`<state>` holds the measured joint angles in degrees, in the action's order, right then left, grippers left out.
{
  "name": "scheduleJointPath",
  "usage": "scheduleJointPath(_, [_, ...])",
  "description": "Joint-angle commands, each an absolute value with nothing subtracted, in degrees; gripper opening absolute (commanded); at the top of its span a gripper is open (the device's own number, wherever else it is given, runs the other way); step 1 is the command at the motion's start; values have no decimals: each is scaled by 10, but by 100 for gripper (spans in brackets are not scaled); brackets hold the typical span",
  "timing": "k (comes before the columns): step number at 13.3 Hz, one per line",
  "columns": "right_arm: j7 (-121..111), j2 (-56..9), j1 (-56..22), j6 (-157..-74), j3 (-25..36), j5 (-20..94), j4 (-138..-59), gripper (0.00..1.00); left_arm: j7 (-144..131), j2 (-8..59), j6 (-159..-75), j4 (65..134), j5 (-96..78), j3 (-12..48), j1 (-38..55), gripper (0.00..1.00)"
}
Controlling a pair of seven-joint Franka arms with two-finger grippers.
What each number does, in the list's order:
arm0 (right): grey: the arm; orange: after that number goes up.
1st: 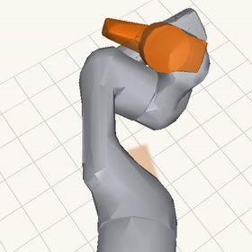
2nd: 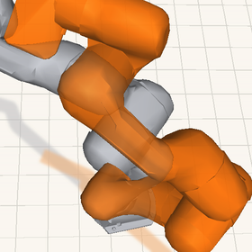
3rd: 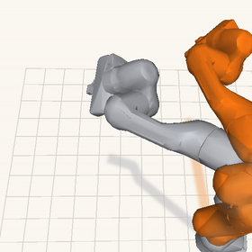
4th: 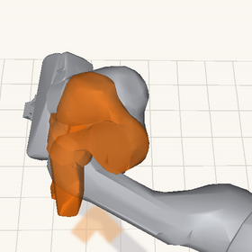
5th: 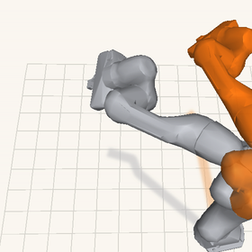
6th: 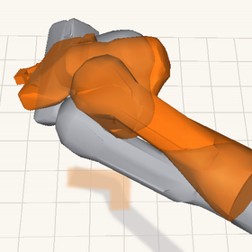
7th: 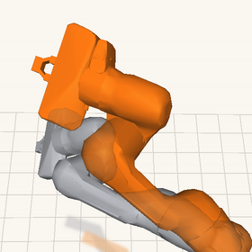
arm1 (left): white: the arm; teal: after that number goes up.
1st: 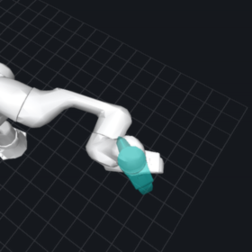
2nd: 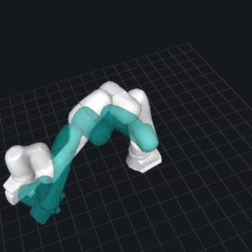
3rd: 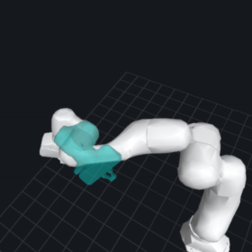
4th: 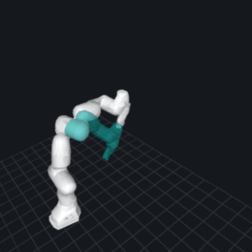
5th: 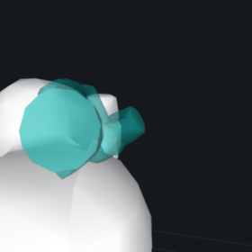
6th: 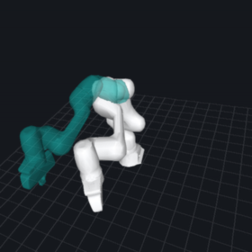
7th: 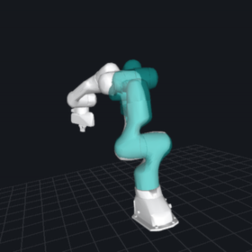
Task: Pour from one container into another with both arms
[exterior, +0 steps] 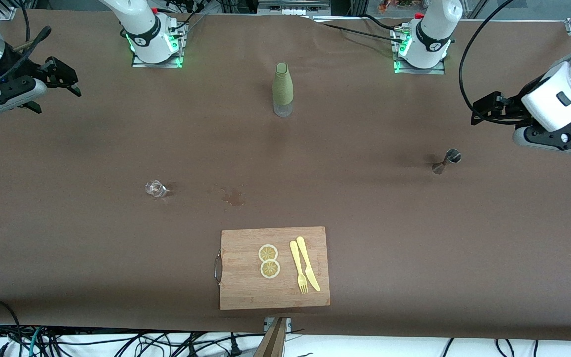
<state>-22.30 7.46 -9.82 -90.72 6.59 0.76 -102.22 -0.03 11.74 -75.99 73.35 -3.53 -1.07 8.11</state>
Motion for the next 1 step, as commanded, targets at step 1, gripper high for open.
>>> scheduleJointPath(1, [-217, 89, -98, -909, 65, -2, -1034, 99, -7, 126, -758, 710, -37, -13, 77, 100])
